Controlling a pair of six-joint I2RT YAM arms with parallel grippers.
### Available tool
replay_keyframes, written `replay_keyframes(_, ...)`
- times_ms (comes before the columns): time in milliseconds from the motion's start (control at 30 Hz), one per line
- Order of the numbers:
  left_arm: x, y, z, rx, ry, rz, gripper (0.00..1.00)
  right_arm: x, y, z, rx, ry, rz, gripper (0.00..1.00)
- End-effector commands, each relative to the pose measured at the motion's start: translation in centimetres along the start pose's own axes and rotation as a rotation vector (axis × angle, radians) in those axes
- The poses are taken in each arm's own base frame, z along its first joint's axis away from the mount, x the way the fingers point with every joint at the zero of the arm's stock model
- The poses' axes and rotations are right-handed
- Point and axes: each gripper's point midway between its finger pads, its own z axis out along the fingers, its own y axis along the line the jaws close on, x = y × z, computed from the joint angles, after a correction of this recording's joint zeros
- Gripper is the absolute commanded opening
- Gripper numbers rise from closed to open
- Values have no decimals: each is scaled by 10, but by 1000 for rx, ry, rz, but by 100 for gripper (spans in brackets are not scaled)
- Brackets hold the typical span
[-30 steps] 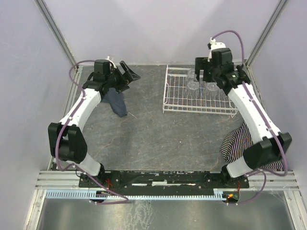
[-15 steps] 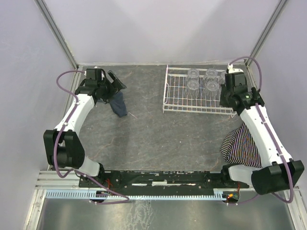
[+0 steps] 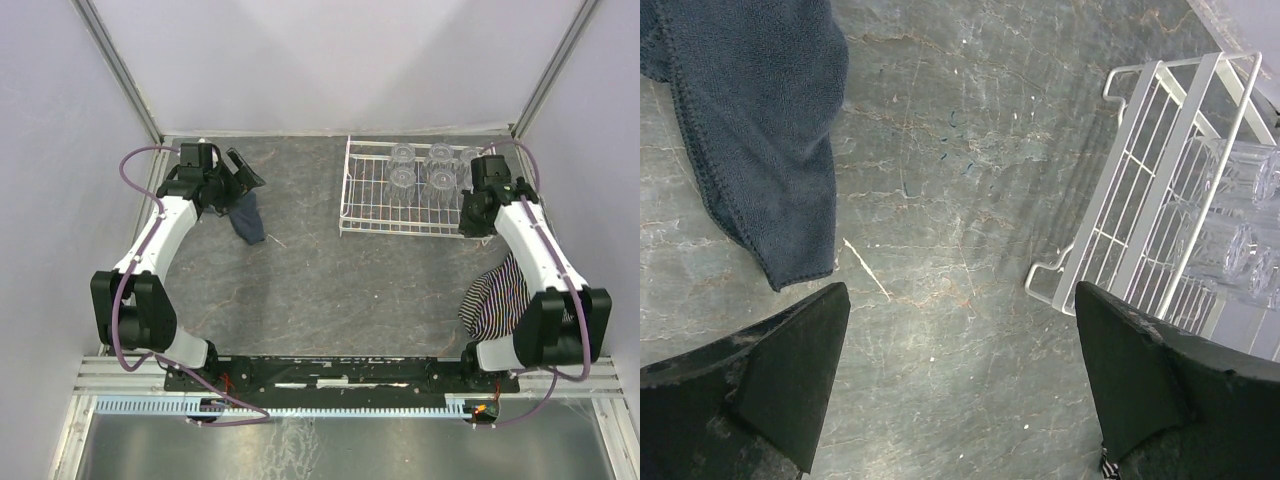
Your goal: Load the cups into the dish rack
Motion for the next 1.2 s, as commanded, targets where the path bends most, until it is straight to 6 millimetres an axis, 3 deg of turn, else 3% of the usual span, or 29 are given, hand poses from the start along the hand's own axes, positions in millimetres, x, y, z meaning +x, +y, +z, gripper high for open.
replay_keyframes(0, -11, -17, -11, 76, -48, 45, 99, -4, 17, 22, -64, 28, 16, 0)
replay_keyframes(433, -7, -13, -6, 77, -48, 38, 99, -2, 27, 70, -53, 23, 90, 1)
replay_keyframes(800, -18, -14, -10, 69, -97, 57, 99, -29, 29, 91, -16, -43, 127, 1)
replay_keyframes(1167, -17, -11, -1, 56, -82, 50, 99, -64, 54, 106, -57, -66, 129, 1)
